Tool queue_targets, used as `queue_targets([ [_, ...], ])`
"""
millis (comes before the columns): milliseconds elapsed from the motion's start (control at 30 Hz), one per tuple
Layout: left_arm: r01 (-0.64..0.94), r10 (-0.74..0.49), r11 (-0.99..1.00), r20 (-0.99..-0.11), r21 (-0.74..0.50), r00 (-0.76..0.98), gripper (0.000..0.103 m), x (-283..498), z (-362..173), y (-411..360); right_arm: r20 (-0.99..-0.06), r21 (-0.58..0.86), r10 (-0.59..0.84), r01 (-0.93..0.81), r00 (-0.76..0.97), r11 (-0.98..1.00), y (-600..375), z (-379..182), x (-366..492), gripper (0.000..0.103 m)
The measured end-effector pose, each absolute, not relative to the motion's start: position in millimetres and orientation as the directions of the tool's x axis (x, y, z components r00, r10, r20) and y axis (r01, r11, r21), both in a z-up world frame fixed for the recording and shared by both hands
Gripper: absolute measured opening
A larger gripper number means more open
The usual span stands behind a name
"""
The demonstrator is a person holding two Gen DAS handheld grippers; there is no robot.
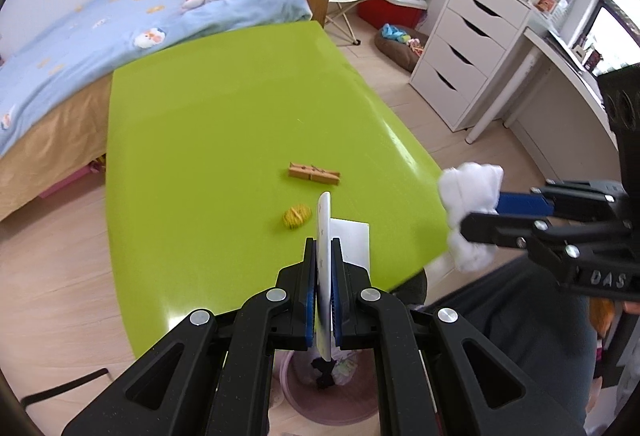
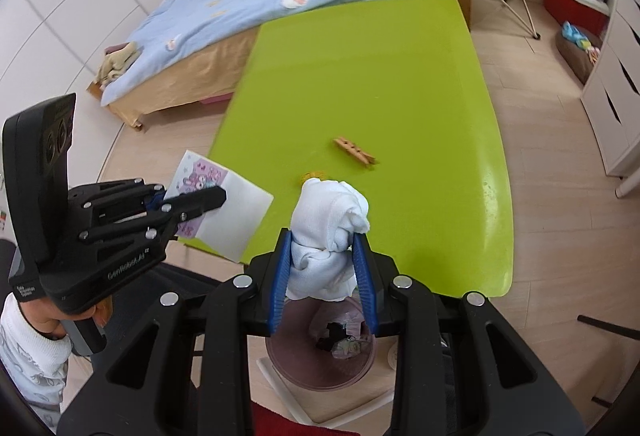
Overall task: Collect trash
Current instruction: 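Carry socks and card over the pink bin and open the right tool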
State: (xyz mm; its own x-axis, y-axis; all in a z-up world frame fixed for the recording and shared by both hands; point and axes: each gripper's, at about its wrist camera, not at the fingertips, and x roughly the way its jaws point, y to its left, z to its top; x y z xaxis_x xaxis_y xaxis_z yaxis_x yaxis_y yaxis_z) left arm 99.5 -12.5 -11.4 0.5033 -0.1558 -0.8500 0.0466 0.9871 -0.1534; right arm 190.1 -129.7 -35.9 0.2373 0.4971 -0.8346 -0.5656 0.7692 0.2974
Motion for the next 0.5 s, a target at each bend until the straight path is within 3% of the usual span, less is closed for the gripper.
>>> queue_targets([
  [500, 0.049, -0.180, 0.982, -0.827, -0.182, 0.532, 0.006, 20, -6, -22, -0.837, 0.280, 0.512, -0.655, 0.191, 0.702, -126, -34, 122, 0.031],
])
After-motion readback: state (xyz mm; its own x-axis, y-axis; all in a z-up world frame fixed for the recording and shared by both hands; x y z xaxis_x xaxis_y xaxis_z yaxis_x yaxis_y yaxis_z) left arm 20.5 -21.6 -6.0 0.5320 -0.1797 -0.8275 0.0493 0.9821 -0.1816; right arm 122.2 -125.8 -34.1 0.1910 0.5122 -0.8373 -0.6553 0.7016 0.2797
